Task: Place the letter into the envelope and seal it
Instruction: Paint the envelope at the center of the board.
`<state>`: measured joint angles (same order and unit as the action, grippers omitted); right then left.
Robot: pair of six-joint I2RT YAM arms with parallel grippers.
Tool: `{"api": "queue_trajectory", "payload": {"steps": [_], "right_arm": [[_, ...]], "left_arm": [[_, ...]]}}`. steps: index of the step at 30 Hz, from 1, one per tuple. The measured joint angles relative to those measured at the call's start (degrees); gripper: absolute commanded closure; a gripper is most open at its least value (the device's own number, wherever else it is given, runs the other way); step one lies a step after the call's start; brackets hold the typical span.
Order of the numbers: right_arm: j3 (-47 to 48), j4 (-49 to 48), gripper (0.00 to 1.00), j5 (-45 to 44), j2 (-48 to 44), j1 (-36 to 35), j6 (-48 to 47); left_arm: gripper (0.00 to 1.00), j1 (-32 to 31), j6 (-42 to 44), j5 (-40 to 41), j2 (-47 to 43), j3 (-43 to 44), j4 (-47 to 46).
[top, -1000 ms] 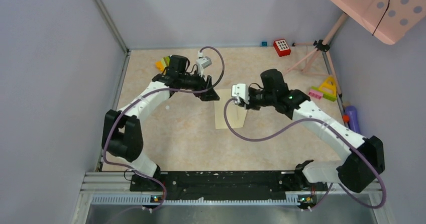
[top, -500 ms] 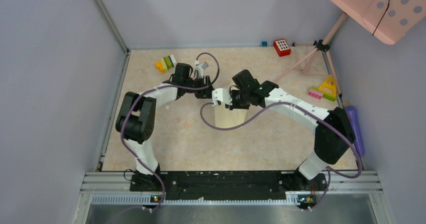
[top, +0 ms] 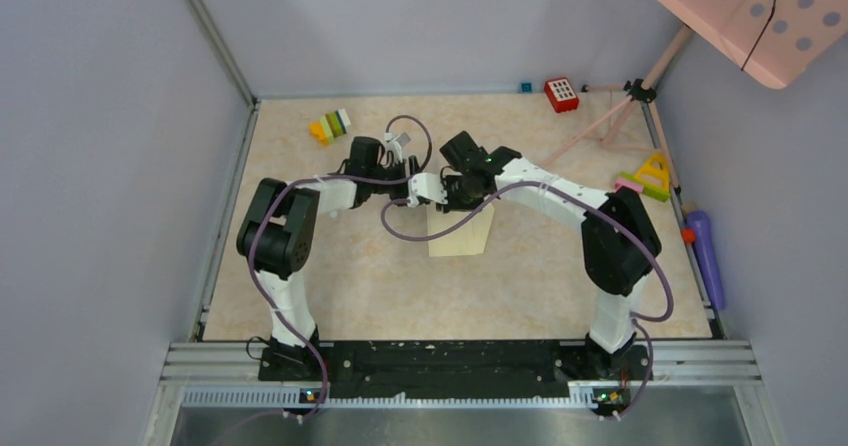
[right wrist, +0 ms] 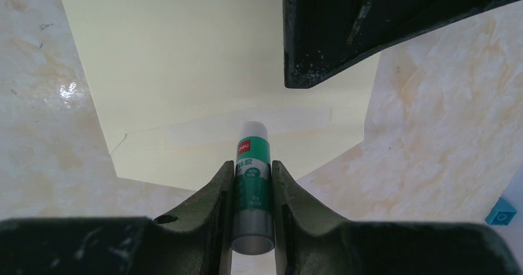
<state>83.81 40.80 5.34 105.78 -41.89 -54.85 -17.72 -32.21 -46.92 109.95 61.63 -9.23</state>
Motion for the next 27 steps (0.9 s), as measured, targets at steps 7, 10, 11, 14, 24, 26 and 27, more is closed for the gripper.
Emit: {"api": "queue_trajectory", "payload": {"steps": [7, 10, 11, 14, 24, 26, 27], "right_arm": [[1.81, 2.19, 1.0, 0.48, 1.01, -0.09, -0.04], [1.81, 2.12, 1.0, 0.83, 1.51, -0.11, -0.04], [1.81, 2.05, 1.0, 0.94, 1.75, -0.11, -0.02], [1.86, 2.05, 1.0, 1.62, 2.86, -0.11, 0.07], [2.75, 1.68, 1.0, 2.32, 5.11, -0.11, 0.98], [3.15, 1.7, 1.0, 2.32, 5.68, -0.11, 0.98], [3.41, 1.84, 1.0, 2.32, 5.97, -0.11, 1.01]], "left_arm": [[0.47, 0.02, -4.96, -0.55, 2.21, -0.13, -5.09], [0.58, 0.0, -7.19, -0.94, 4.17, -0.13, -7.48], [0.62, 0.0, -7.87, -1.03, 4.87, -0.13, -8.0], [0.7, 0.0, -9.38, -1.03, 6.21, -0.2, -8.94], [0.88, -0.15, -11.23, -0.31, 7.69, -0.28, -9.92], [0.86, -0.26, -11.72, -0.26, 7.76, -0.35, -10.08], [0.86, -0.31, -12.41, -0.57, 7.76, -0.5, -10.71]]}}
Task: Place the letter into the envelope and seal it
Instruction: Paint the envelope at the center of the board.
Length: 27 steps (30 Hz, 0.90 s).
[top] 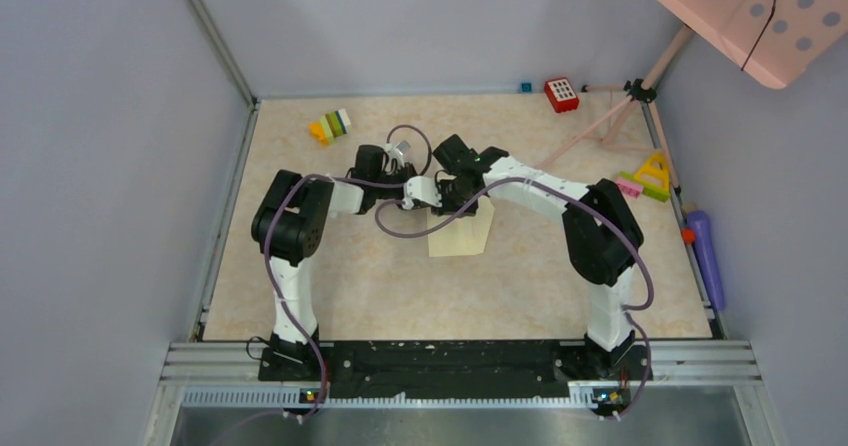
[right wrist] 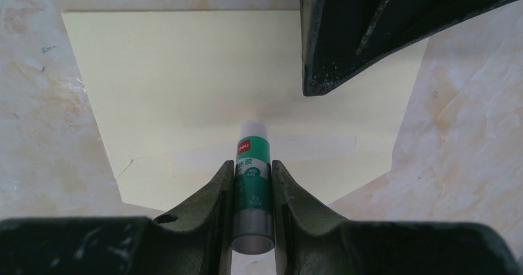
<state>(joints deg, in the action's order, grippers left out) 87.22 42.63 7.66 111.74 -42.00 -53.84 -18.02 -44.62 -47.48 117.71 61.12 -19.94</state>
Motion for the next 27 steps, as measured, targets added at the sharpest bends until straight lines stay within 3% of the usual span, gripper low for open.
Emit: {"api": "queue_trajectory", "payload": {"steps": [5, 12, 15, 20, 27], "right_arm": [[0.98, 0.37, 1.0, 0.28, 0.44, 0.0, 0.04], [1.03, 0.24, 1.0, 0.61, 0.44, 0.0, 0.07], [1.03, 0.26, 1.0, 0.66, 0.44, 0.0, 0.07], [1.07, 0.35, 1.0, 0.98, 0.44, 0.0, 0.07], [1.09, 0.28, 1.0, 1.51, 0.44, 0.35, 0.07]], "left_arm": [[0.81, -0.33, -4.61, -3.02, 0.37, -1.55, -6.29], [0.81, -1.14, -7.93, -5.07, 3.39, -1.57, -11.45], [0.84, -1.22, -8.0, -5.14, 4.61, -1.57, -11.56], [1.0, -1.22, -8.0, -4.28, 6.54, -1.57, -10.84], [1.0, -1.16, -10.49, -5.66, 8.07, -1.53, -13.03]]}}
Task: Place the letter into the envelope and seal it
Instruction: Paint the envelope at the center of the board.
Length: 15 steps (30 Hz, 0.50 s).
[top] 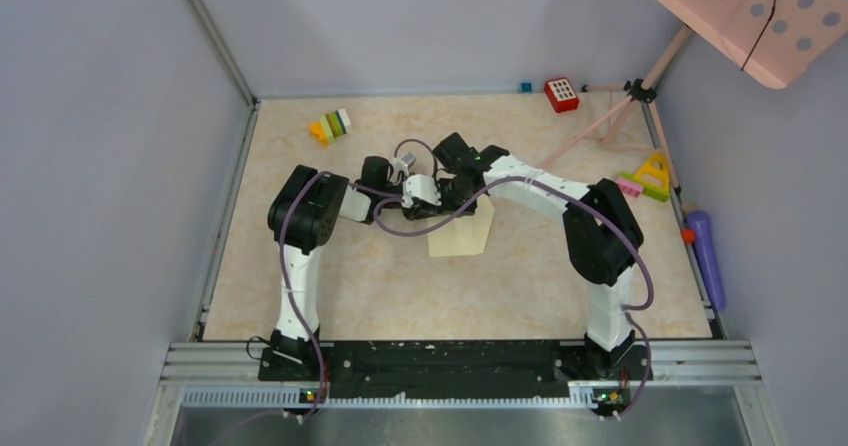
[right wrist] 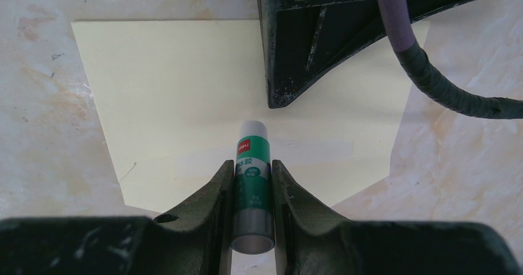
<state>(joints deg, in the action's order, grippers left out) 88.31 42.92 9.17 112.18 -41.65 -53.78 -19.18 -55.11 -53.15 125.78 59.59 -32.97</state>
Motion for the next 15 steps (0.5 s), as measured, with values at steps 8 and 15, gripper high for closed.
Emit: {"api": "queue_trajectory", "payload": {"steps": [8, 15], "right_arm": [[0.0, 0.0, 1.0, 0.11, 0.0, 0.96, 0.0], [0.0, 0.04, 1.0, 0.07, 0.02, 1.31, -0.02]], "left_arm": [[1.0, 0.0, -3.19, -1.4, 1.7, -0.04, -4.37], [1.0, 0.0, -3.72, -1.38, 1.9, -0.09, -5.22]]}}
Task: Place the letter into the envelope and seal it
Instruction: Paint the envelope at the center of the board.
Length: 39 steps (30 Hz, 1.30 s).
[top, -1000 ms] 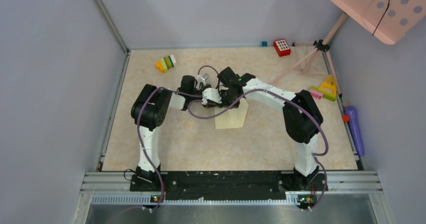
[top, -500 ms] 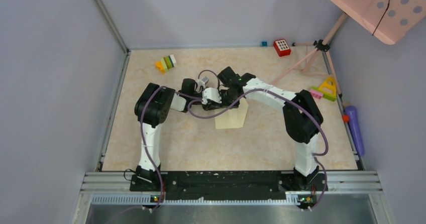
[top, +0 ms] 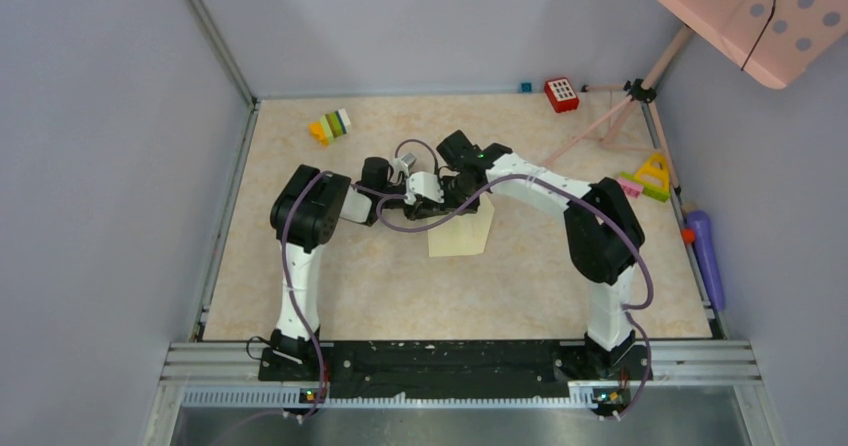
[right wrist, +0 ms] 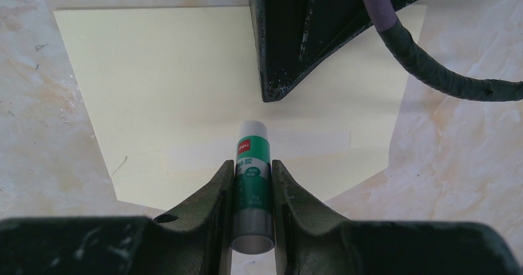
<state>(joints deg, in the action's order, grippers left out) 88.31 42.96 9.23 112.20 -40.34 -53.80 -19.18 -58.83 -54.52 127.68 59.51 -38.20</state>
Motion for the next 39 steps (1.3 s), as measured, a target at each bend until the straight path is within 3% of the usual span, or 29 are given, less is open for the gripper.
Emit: {"api": "queue_trajectory", "payload": {"steps": [17, 39], "right_arm": [[1.09, 0.59, 1.0, -1.09, 2.82, 0.0, -0.15], [1.11, -5.86, 1.0, -4.92, 3.82, 0.0, 1.14]], "left_arm": [[1.0, -0.02, 0.02, 0.11, 0.0, 0.0, 0.04], [1.0, -0.28, 3.45, -0.11, -0.07, 1.68, 4.52]]}}
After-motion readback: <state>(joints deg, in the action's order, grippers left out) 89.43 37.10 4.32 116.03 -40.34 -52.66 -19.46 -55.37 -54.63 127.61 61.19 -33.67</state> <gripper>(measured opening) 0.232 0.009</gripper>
